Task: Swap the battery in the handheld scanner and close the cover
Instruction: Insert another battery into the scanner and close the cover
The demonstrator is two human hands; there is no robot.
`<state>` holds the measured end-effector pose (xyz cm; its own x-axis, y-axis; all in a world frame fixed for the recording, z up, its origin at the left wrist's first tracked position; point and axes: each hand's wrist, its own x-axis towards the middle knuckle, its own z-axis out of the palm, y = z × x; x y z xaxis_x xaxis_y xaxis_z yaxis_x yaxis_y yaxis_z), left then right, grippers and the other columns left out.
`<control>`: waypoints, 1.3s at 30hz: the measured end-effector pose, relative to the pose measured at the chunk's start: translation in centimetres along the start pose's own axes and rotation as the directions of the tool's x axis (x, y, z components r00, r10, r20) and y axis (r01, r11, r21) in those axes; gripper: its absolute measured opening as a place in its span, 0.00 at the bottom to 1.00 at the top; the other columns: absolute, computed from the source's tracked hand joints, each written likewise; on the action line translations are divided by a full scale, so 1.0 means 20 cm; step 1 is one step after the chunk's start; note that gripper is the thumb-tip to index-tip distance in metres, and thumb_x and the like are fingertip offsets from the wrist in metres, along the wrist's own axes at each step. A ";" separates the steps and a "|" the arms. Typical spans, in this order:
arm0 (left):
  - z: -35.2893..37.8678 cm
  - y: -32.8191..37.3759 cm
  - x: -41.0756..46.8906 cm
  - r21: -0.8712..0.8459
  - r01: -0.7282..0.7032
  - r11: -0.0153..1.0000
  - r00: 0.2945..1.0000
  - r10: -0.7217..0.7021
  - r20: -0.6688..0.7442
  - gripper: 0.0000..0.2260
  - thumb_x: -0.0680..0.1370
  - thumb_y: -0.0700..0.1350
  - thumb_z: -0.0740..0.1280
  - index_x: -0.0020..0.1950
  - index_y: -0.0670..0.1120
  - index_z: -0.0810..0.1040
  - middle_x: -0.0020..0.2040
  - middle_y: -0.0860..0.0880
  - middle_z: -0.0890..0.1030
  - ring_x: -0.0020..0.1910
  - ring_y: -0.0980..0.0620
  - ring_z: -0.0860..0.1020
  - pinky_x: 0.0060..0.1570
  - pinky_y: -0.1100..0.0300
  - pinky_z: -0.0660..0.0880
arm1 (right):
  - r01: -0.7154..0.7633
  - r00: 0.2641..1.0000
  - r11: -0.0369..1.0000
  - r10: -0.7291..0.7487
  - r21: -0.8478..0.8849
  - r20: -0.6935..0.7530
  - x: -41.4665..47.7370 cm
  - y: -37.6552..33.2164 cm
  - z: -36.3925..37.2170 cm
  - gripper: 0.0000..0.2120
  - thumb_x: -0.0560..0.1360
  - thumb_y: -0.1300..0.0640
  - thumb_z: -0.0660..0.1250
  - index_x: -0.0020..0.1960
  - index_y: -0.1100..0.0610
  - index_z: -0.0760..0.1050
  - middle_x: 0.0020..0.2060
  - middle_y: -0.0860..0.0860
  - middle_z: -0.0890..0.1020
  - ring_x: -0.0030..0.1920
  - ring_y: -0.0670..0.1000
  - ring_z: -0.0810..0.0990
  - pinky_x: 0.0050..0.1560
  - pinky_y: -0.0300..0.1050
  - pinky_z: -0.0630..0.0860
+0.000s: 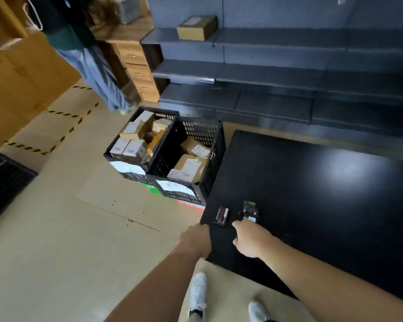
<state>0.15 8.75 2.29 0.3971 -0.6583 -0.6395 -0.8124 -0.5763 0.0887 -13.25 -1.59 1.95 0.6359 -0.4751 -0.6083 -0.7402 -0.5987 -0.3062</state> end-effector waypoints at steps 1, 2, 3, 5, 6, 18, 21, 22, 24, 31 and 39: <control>-0.02 -0.03 0.06 0.001 -0.033 0.999 0.999 0.033 0.018 0.12 0.79 0.42 0.62 0.62 0.42 0.73 0.62 0.41 0.77 0.62 0.39 0.76 0.58 0.47 0.74 | -0.039 0.999 0.999 0.039 0.037 -0.013 0.03 -0.02 0.01 0.16 0.79 0.52 0.62 0.64 0.58 0.70 0.61 0.55 0.74 0.61 0.59 0.76 0.56 0.52 0.76; -0.03 -0.05 0.12 -0.004 -0.066 0.998 0.997 0.066 0.035 0.12 0.79 0.43 0.61 0.61 0.42 0.74 0.62 0.42 0.77 0.62 0.39 0.76 0.58 0.48 0.74 | -0.076 0.997 0.994 0.078 0.074 -0.021 0.05 -0.05 0.02 0.16 0.79 0.52 0.62 0.64 0.58 0.70 0.61 0.56 0.75 0.61 0.59 0.76 0.56 0.53 0.76; -0.03 -0.07 0.17 -0.013 -0.097 0.995 0.994 0.098 0.055 0.12 0.79 0.43 0.61 0.61 0.42 0.74 0.62 0.42 0.77 0.62 0.39 0.77 0.58 0.48 0.75 | -0.117 0.993 0.986 0.119 0.116 -0.016 0.08 -0.07 0.04 0.18 0.79 0.52 0.62 0.65 0.58 0.70 0.62 0.56 0.74 0.62 0.60 0.76 0.58 0.54 0.76; -0.03 -0.11 0.26 -0.048 -0.149 0.988 0.982 0.154 0.107 0.12 0.80 0.45 0.60 0.61 0.42 0.73 0.63 0.41 0.78 0.61 0.39 0.77 0.60 0.47 0.75 | -0.192 0.981 0.961 0.196 0.196 0.001 0.13 -0.12 0.08 0.22 0.79 0.51 0.63 0.71 0.58 0.67 0.66 0.57 0.73 0.65 0.60 0.74 0.62 0.54 0.74; -0.02 -0.12 0.31 -0.068 -0.171 0.983 0.975 0.179 0.135 0.13 0.80 0.45 0.60 0.63 0.42 0.73 0.63 0.41 0.77 0.62 0.40 0.76 0.60 0.48 0.74 | -0.224 0.974 0.947 0.229 0.230 0.007 0.15 -0.15 0.10 0.24 0.79 0.51 0.63 0.72 0.58 0.65 0.67 0.57 0.73 0.66 0.60 0.73 0.63 0.54 0.74; 0.08 -0.13 0.57 -0.602 -0.131 0.788 0.988 0.157 -0.009 0.13 0.78 0.34 0.60 0.61 0.39 0.78 0.55 0.41 0.82 0.50 0.44 0.79 0.46 0.62 0.68 | -0.380 0.820 0.663 0.564 0.645 -0.096 0.46 -0.28 0.23 0.19 0.76 0.57 0.66 0.66 0.58 0.71 0.58 0.59 0.78 0.59 0.59 0.78 0.57 0.48 0.75; 0.10 -0.13 0.60 -0.667 -0.097 0.739 0.990 0.143 0.014 0.14 0.79 0.33 0.59 0.62 0.39 0.77 0.51 0.46 0.80 0.49 0.46 0.78 0.46 0.62 0.69 | -0.398 0.798 0.639 0.595 0.658 -0.095 0.50 -0.26 0.26 0.16 0.76 0.58 0.66 0.63 0.59 0.71 0.59 0.59 0.76 0.57 0.58 0.77 0.54 0.47 0.73; 0.10 -0.13 0.61 -0.680 -0.091 0.727 0.989 0.145 0.023 0.14 0.80 0.33 0.59 0.62 0.41 0.77 0.48 0.48 0.79 0.47 0.48 0.76 0.44 0.63 0.69 | -0.401 0.798 0.634 0.596 0.661 -0.088 0.51 -0.25 0.27 0.17 0.77 0.58 0.66 0.64 0.59 0.71 0.60 0.59 0.75 0.57 0.58 0.77 0.54 0.46 0.73; 0.10 -0.12 0.62 -0.703 -0.082 0.706 0.989 0.142 0.027 0.12 0.81 0.33 0.58 0.57 0.47 0.75 0.41 0.53 0.76 0.43 0.51 0.74 0.34 0.69 0.70 | -0.412 0.801 0.627 0.595 0.661 -0.065 0.52 -0.24 0.28 0.17 0.77 0.58 0.66 0.65 0.59 0.70 0.62 0.59 0.72 0.57 0.58 0.78 0.54 0.45 0.72; 0.15 -0.08 0.67 -0.722 -0.035 0.691 0.994 0.097 0.044 0.12 0.80 0.34 0.58 0.48 0.45 0.79 0.48 0.40 0.82 0.37 0.53 0.75 0.26 0.75 0.68 | -0.399 0.822 0.634 0.567 0.662 -0.048 0.57 -0.22 0.29 0.21 0.79 0.59 0.64 0.70 0.61 0.68 0.67 0.60 0.68 0.61 0.57 0.76 0.61 0.46 0.71; 0.16 -0.07 0.69 -0.858 0.116 0.500 0.993 -0.056 0.102 0.15 0.81 0.35 0.57 0.61 0.46 0.79 0.49 0.50 0.81 0.44 0.54 0.77 0.36 0.70 0.70 | -0.344 0.789 0.544 0.609 0.766 -0.078 0.59 -0.23 0.31 0.16 0.77 0.62 0.65 0.65 0.60 0.73 0.63 0.57 0.71 0.58 0.56 0.77 0.54 0.42 0.69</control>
<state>5.37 1.96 -9.15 0.3961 -0.5725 -0.7179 0.0063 -0.7801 0.6256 -3.71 -0.40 -8.33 0.0680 -0.7897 -0.6097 -0.7886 0.3318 -0.5176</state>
